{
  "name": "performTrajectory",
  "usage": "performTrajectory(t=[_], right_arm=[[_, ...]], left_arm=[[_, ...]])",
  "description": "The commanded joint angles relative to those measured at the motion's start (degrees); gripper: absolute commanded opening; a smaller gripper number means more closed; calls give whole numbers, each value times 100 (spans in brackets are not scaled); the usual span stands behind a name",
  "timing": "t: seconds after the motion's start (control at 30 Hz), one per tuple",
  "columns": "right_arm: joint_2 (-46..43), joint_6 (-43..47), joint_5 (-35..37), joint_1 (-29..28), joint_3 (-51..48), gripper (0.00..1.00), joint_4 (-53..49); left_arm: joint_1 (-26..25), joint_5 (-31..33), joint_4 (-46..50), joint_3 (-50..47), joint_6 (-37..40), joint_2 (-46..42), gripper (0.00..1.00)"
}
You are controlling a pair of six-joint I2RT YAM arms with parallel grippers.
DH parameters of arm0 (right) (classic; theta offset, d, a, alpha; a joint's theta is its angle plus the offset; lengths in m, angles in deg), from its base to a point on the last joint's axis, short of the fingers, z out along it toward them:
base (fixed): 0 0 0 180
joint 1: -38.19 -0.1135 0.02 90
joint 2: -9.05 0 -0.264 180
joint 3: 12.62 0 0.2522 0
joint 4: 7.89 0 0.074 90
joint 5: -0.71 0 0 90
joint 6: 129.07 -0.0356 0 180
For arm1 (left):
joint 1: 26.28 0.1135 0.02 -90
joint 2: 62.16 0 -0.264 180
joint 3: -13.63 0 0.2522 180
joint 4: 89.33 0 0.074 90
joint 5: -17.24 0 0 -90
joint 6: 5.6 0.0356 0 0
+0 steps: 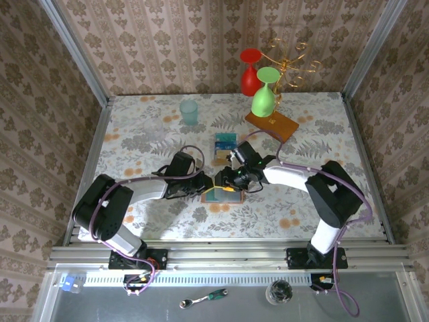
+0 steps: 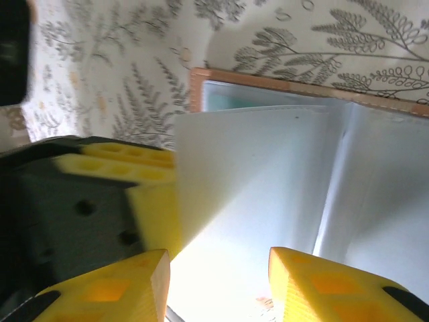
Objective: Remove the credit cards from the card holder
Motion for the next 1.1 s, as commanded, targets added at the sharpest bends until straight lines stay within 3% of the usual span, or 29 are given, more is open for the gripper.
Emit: performTrajectory(t=[0.0,0.5,1.07], right_arm=[[-425,99,187,121,-28,45,-323],[-1138,261,258,685,-372,44,-671],[-1176,249,205,748,-439,44,-668]], left_arm=[[-77,-143,-113,126,-113,38,16],[-441,-284,-415,635,-305,713,16],[-594,-363,-473,857,-336,1000,16]])
